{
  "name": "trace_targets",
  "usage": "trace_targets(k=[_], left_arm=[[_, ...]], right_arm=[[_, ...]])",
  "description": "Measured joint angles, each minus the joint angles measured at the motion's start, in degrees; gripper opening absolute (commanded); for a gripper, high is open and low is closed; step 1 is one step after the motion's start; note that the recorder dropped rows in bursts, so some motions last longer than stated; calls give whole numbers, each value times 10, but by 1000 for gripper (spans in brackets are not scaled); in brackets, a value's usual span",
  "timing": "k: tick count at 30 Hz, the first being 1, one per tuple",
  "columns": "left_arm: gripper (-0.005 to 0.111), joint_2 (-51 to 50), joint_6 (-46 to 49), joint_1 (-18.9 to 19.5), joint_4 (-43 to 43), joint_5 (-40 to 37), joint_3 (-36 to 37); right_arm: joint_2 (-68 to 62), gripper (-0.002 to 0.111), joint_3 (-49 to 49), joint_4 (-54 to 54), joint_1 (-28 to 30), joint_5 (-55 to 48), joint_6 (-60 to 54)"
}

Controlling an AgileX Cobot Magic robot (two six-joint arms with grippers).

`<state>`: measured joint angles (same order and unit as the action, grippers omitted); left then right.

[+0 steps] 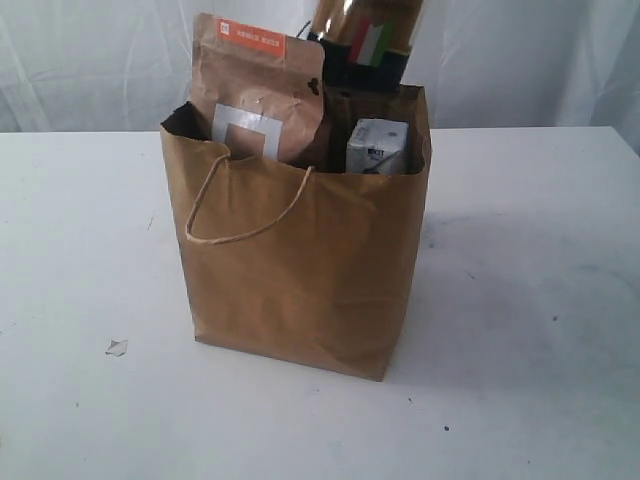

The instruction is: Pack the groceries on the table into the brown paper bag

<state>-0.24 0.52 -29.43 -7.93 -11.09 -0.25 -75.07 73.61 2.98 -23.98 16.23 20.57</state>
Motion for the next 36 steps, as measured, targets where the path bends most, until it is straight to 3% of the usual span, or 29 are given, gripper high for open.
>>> trace_targets(k=[4, 23, 36], left_arm=[[0, 0, 0, 0, 0, 0, 0], [0, 0, 0, 0, 0, 0, 0], [0, 0, 0, 0, 0, 0, 0]], right_arm=[[-2, 0, 0, 3, 0, -40, -1], [-61, 0, 5, 18, -6, -39, -2], [-80, 0, 5, 28, -29, -77, -77]])
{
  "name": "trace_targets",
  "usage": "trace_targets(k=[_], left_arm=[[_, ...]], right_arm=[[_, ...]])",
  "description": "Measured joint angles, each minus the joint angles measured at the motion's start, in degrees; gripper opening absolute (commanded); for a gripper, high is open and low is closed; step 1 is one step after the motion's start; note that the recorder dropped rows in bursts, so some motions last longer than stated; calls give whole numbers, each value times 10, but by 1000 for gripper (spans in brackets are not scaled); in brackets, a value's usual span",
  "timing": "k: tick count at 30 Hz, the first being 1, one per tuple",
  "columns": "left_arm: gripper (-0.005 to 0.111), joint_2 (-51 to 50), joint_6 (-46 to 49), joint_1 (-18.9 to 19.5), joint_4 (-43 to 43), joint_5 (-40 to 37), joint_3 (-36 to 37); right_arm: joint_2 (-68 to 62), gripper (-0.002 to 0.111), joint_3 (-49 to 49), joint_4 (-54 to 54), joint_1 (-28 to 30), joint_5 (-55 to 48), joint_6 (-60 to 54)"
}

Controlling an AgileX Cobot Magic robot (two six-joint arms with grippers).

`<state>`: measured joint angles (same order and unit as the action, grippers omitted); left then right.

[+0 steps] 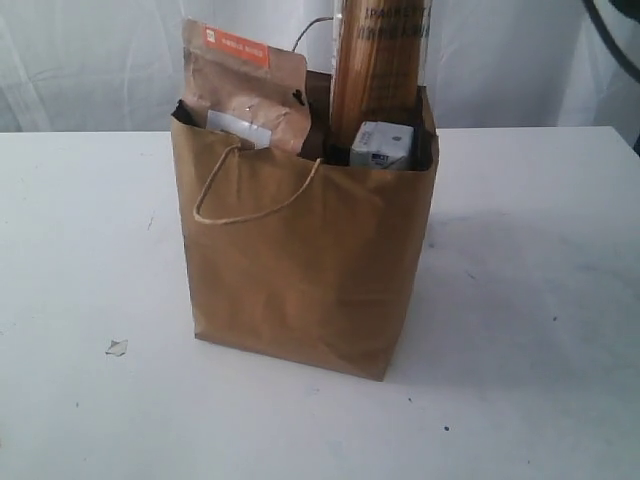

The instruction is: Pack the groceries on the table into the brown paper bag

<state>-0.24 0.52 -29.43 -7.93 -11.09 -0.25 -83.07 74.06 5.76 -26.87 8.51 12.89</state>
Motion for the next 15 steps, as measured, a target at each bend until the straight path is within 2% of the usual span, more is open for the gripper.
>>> trace_targets(k=[15], left_arm=[[0, 0, 0, 0, 0, 0, 0]], right_arm=[[-35, 0, 0, 8, -54, -5, -13]])
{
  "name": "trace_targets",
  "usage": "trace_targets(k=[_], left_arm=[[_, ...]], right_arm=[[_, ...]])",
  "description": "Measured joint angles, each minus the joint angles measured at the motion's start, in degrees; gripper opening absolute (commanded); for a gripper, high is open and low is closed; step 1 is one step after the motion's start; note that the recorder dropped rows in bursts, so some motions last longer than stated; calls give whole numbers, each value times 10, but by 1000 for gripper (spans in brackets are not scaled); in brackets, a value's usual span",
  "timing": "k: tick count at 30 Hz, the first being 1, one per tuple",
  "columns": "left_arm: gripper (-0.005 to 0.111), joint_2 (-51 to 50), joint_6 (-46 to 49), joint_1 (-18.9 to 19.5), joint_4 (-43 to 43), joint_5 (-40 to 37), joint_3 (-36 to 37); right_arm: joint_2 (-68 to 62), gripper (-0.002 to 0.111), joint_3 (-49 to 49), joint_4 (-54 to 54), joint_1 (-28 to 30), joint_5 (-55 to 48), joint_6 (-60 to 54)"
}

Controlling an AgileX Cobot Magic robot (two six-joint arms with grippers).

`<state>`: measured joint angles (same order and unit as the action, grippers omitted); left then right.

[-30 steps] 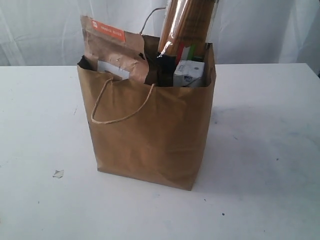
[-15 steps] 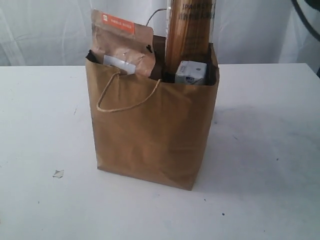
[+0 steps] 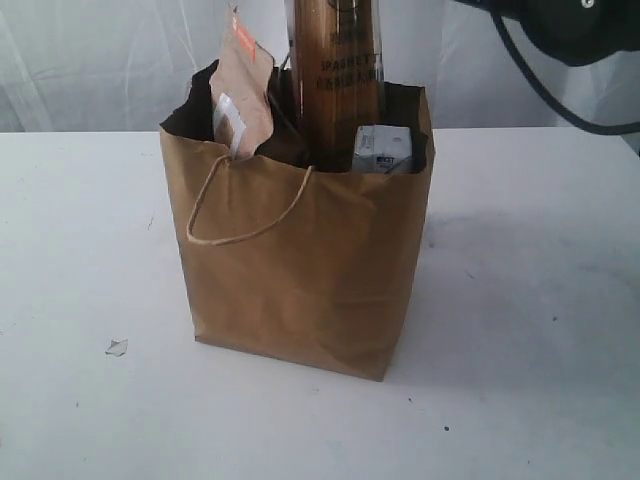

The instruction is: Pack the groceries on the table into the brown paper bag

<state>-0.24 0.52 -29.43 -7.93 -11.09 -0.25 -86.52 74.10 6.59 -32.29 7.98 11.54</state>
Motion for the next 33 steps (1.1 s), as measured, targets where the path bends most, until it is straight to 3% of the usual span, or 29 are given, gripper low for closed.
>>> trace_targets(k=[28, 33], left_arm=[[0, 0, 0, 0, 0, 0, 0], [0, 0, 0, 0, 0, 0, 0]], right_arm=[[-5, 0, 11, -1, -27, -43, -3], [-13, 0, 4, -3, -46, -112, -3]])
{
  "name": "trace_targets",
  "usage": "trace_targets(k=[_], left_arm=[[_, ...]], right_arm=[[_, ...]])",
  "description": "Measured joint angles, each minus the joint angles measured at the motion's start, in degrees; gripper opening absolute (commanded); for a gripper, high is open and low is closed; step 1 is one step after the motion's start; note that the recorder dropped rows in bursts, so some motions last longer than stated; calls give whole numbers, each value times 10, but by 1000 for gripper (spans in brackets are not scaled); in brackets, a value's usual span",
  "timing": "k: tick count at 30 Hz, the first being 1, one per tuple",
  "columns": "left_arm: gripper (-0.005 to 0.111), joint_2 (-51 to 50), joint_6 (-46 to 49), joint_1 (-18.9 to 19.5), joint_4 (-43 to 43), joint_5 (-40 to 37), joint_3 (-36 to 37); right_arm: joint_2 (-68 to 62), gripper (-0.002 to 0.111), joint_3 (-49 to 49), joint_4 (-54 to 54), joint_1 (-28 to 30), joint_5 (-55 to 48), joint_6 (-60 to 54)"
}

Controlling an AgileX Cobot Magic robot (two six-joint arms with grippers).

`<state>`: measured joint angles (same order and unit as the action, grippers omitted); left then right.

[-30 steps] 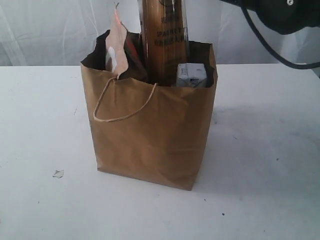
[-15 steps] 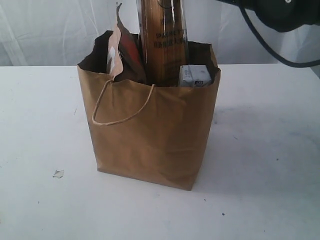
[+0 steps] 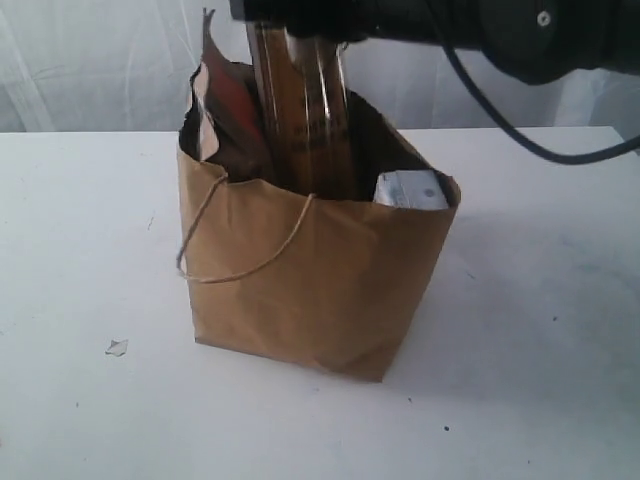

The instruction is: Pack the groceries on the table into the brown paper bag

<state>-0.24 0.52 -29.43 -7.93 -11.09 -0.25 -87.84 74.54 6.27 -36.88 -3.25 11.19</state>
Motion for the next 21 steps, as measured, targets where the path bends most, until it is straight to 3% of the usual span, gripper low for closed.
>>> trace_targets(k=[11, 21], left_arm=[[0, 0, 0, 0, 0, 0, 0], [0, 0, 0, 0, 0, 0, 0]], right_arm=[[-5, 0, -3, -3, -13, -31, 1], [-5, 0, -3, -12, -6, -72, -69]])
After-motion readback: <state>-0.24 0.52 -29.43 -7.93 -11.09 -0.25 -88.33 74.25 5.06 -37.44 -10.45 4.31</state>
